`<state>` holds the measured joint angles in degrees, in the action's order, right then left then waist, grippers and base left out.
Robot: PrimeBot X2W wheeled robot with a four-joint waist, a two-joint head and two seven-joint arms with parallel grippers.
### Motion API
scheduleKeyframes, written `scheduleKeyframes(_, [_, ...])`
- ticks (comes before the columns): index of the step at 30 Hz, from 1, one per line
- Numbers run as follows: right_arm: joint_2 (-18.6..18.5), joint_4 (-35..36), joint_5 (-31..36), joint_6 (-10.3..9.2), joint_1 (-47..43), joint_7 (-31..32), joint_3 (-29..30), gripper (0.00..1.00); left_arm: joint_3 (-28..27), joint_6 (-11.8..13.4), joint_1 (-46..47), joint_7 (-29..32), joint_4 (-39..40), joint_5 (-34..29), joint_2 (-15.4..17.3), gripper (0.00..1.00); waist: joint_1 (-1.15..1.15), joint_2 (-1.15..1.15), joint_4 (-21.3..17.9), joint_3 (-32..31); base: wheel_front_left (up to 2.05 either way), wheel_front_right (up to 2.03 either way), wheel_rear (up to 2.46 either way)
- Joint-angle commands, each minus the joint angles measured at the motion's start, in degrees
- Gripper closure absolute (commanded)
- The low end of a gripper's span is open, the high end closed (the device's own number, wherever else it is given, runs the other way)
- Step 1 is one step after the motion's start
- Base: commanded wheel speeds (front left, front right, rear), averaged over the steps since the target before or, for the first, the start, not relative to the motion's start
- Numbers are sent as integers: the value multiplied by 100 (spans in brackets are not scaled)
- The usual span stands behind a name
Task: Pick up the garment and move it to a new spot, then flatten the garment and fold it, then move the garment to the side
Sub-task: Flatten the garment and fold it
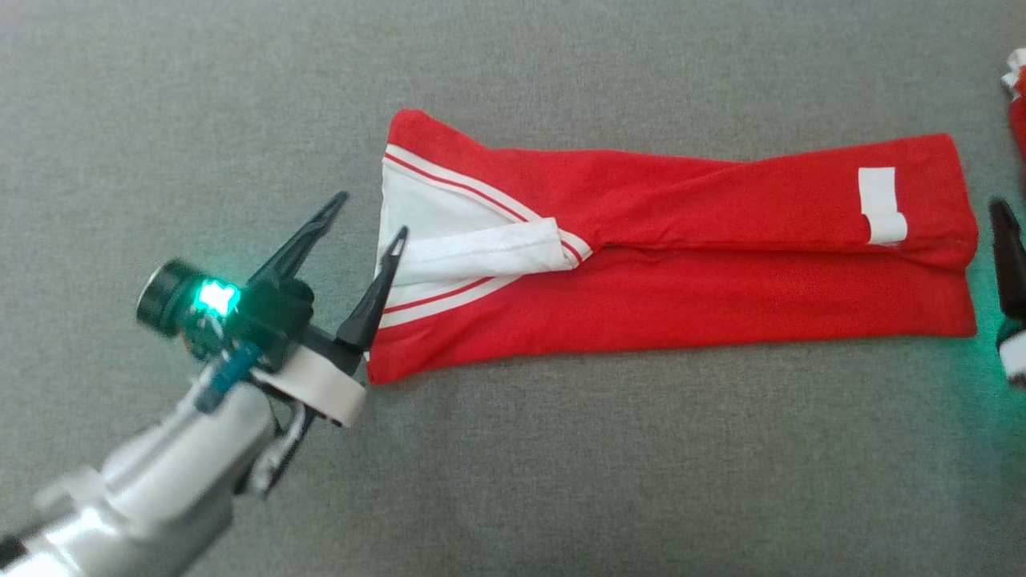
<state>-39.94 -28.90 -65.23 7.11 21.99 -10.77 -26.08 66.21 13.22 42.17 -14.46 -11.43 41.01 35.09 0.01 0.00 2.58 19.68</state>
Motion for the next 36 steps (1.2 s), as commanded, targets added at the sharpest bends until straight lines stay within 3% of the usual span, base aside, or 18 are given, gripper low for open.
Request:
scheduleKeyframes(1, [-59,-11,145,37,-328,-180,127,0,-424,319,-129,-53,47,-151,77,0,-1,0,18,-97,0,0,0])
scheduleKeyframes(5, [426,-207,633,37,-705,-364,620,0,-1234,1181,-813,-53,279,-496,-423,0,-1,0,51,-330,0,0,0])
scheduleKeyframes(9, [964,-345,1117,37,-911,-399,1092,0,-2056,1717,-1730,-53,678,-1063,-909,0,-1,0,125,-576,0,0,0])
scheduleKeyframes(13, [1293,-503,1416,37,-908,-331,1514,0,-2410,2129,-2430,-53,1080,-1979,-1296,0,-1,0,303,-778,0,0,0])
scheduleKeyframes(17, [1461,-843,1596,37,-753,-40,1930,0,-2487,2276,-2905,-53,1339,-2567,-1591,0,-1,0,547,-903,0,0,0])
scheduleKeyframes(25, [1609,-1733,1855,37,-565,813,2478,0,-2569,2107,-3304,-53,1489,-2991,-1931,0,-1,0,1005,-984,0,0,0])
scheduleKeyframes(26, [1636,-1790,1854,37,-570,905,2514,31,-2614,2079,-3319,-53,1503,-3014,-1961,0,-1,0,1034,-985,0,0,0])
scheduleKeyframes(27, [1669,-1807,1849,37,-585,1006,2517,87,-2661,2051,-3335,-53,1513,-3036,-1983,0,-1,0,1049,-988,0,0,0])
scheduleKeyframes(28, [1695,-1791,1833,37,-612,1078,2524,100,-2706,2024,-3351,-53,1524,-3063,-2001,0,-1,0,1061,-995,0,0,0])
scheduleKeyframes(31, [1723,-1581,1766,37,-742,1121,2553,100,-2841,1952,-3410,-53,1543,-3141,-2033,0,-1,0,1033,-1024,0,0,0])
scheduleKeyframes(36, [1472,-1214,1814,37,-976,901,2779,100,-3066,1835,-3546,-53,1553,-3207,-2097,0,-1,0,830,-1103,0,0,0])
